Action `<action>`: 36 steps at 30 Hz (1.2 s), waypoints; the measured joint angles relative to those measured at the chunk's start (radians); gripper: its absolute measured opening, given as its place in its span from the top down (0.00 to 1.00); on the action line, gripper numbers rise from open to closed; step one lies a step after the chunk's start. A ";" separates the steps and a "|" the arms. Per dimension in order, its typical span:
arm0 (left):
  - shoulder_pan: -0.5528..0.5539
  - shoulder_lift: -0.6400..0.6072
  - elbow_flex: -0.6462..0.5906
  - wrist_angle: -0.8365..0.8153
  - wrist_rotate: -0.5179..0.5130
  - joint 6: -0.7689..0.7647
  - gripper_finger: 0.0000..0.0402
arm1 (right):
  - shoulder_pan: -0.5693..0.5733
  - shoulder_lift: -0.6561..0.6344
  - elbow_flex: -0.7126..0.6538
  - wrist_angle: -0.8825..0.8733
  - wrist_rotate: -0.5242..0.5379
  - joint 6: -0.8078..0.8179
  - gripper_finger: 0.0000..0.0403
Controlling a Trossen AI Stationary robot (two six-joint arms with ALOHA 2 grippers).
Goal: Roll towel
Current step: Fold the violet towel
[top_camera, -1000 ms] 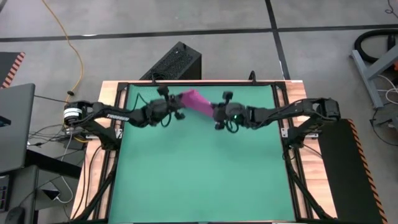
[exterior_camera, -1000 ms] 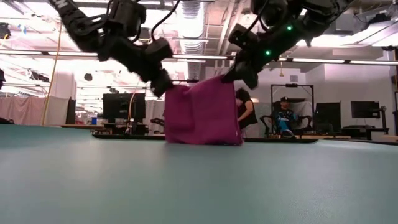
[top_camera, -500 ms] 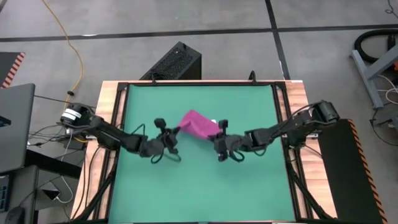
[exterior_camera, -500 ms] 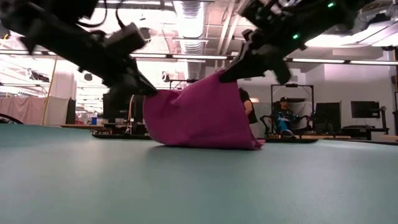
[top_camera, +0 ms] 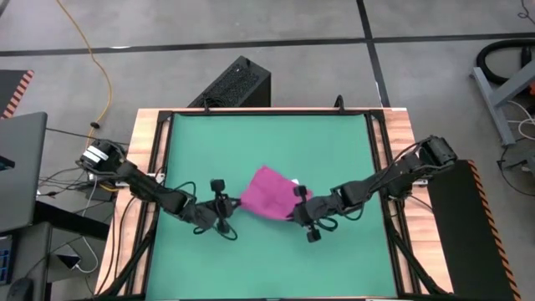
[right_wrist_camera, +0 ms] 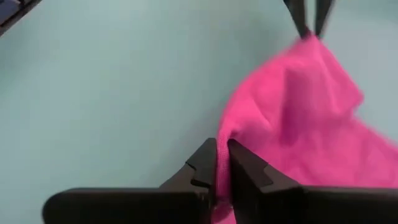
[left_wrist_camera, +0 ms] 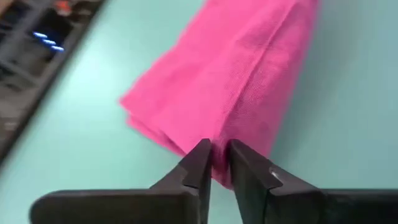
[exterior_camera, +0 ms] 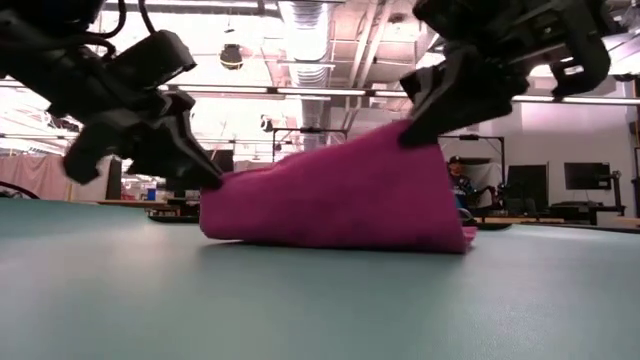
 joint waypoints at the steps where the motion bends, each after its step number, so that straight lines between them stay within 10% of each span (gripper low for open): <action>1: -0.005 0.000 0.000 -0.008 0.027 -0.013 0.84 | 0.000 0.000 0.000 -0.017 -0.012 0.026 0.85; 17: -0.069 -0.036 0.010 -0.032 0.057 -0.017 0.66 | 0.082 0.000 0.000 -0.017 0.010 0.152 0.48; 23: -0.011 -0.050 0.016 0.113 0.108 0.075 0.71 | 0.082 0.000 -0.050 0.065 0.198 0.221 0.54; 36: 0.046 -0.045 0.016 0.068 0.282 0.144 0.97 | 0.174 0.047 -0.139 0.306 0.207 0.335 0.66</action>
